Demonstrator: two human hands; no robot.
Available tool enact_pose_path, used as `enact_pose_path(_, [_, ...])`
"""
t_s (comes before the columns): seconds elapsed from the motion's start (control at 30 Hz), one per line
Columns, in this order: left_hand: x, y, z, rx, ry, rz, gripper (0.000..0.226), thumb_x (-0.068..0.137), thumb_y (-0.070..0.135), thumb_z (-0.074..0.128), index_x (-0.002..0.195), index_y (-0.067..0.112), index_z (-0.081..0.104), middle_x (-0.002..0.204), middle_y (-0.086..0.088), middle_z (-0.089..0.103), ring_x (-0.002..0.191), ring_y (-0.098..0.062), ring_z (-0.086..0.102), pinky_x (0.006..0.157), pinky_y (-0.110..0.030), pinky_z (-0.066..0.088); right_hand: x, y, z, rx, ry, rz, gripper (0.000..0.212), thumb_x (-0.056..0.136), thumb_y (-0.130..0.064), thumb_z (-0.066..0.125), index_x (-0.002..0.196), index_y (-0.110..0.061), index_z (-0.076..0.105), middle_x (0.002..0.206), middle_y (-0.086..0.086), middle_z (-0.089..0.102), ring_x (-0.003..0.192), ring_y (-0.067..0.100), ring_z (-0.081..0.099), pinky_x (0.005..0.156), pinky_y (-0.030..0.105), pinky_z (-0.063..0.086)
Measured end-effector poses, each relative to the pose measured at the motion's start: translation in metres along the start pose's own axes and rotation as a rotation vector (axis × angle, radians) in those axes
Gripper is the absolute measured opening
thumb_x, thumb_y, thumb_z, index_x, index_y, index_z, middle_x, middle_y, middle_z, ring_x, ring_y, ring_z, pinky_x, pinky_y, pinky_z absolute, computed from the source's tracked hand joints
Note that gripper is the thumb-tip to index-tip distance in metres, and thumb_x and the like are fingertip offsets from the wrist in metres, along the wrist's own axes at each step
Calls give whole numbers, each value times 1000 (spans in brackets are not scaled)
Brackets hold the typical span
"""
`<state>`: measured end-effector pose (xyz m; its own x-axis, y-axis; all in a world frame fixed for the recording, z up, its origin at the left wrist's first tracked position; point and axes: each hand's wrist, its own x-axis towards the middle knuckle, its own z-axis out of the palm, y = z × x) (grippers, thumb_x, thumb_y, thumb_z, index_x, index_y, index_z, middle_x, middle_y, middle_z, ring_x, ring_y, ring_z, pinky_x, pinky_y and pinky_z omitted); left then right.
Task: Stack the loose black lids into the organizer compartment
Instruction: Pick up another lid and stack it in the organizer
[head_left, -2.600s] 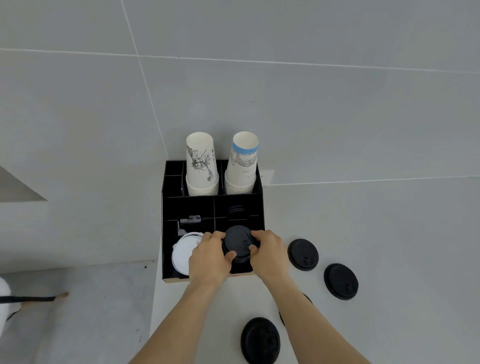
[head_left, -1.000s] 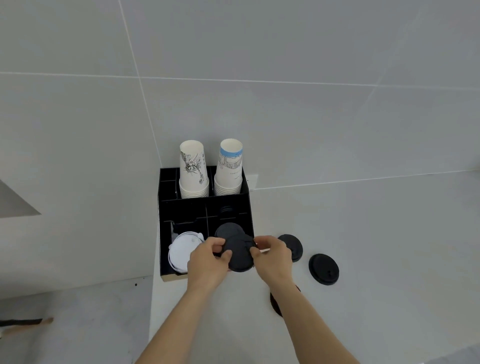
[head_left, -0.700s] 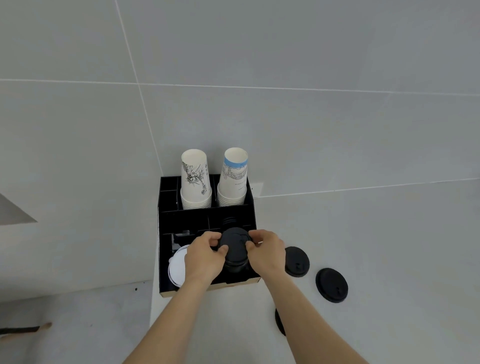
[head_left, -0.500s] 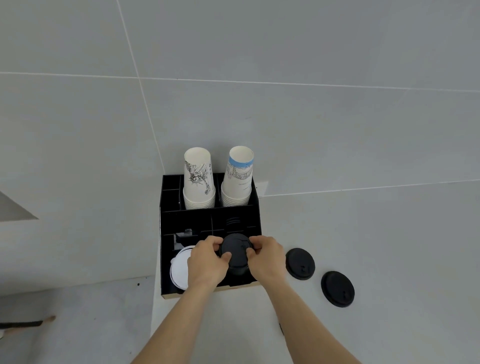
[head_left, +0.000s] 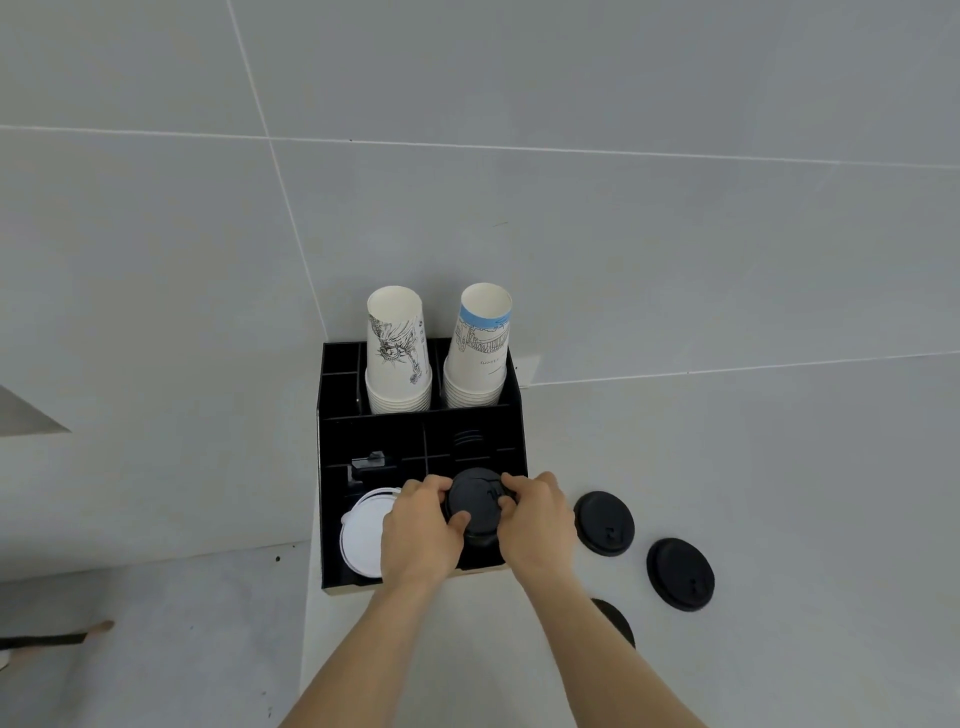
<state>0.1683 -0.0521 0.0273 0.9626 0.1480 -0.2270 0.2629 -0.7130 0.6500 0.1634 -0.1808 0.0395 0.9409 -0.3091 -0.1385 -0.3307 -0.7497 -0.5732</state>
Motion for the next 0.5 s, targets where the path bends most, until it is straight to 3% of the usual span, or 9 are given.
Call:
enact_pose_path(0.17, [-3, 2, -4, 2, 5, 15, 40, 84, 30, 73, 122, 28, 60, 116, 2, 60, 99, -20, 63, 81, -33, 52, -4, 1, -8, -2, -23, -13, 37, 96, -21, 53, 133, -25, 58, 117, 1, 62, 95, 23, 64, 68, 30, 45])
enact_pose_path(0.37, [-24, 13, -3, -65, 105, 99, 28, 85, 28, 70, 112, 30, 61, 105, 11, 62, 84, -11, 64, 76, -31, 53, -21, 26, -32, 170, 89, 135, 28, 93, -25, 57, 118, -29, 67, 96, -7, 69, 85, 14, 63, 71, 31, 51])
enact_pose_path(0.5, [-44, 27, 19, -104, -14, 145, 21, 86, 28, 68, 106, 32, 64, 95, 14, 63, 72, 0, 60, 72, -24, 50, -39, 67, -41, 145, 103, 248, 26, 93, -26, 57, 117, -26, 65, 103, -5, 67, 88, 14, 62, 71, 30, 48])
